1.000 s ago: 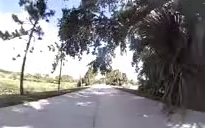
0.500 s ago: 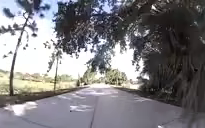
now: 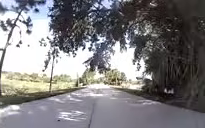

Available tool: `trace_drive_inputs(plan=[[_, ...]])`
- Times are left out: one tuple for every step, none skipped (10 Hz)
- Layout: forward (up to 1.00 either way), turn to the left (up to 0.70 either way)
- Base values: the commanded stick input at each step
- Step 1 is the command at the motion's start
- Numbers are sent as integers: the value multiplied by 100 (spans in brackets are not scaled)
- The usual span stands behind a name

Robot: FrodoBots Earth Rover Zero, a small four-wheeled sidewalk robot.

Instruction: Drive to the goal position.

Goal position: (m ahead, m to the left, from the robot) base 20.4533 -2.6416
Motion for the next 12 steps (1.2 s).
trace_drive_inputs(plan=[[85,0],[85,0],[85,0],[85,0],[85,0],[85,0],[85,0],[85,0],[85,0],[85,0],[85,0],[85,26]])
